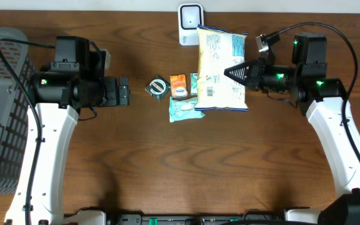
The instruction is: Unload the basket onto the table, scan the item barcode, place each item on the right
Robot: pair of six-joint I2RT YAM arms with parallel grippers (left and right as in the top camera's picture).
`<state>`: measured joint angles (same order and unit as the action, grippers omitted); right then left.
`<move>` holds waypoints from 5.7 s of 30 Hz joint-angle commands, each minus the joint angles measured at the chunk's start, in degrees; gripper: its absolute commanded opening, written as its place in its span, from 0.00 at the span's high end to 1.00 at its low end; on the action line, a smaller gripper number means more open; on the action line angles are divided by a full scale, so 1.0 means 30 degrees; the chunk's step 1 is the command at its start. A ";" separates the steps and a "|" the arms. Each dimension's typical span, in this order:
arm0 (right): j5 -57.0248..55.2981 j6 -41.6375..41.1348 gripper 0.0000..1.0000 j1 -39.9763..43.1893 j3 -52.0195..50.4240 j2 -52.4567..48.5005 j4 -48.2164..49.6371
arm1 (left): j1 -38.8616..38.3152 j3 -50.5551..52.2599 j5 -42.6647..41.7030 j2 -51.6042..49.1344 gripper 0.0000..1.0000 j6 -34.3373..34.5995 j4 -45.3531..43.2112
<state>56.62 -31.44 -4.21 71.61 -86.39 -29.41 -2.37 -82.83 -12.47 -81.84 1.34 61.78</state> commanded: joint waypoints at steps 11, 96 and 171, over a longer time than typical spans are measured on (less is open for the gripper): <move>-0.2965 0.1195 0.99 -0.0131 0.0262 0.0328 -0.0073 | -0.0058 0.0087 0.0182 -0.0051 0.02 0.0000 0.0109; -1.6582 1.0287 0.10 -0.0925 -0.0729 -0.7504 -0.1727 | -0.0058 0.0087 0.0182 -0.0051 0.02 0.0000 0.0109; -2.1806 0.7023 0.99 -0.5785 1.3748 -1.6451 1.5438 | -0.0058 0.0087 0.0182 -0.0051 0.02 0.0000 0.0109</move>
<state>-7.44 -11.27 -21.63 110.96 -139.11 16.45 -2.37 -82.83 -12.47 -81.87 1.45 61.78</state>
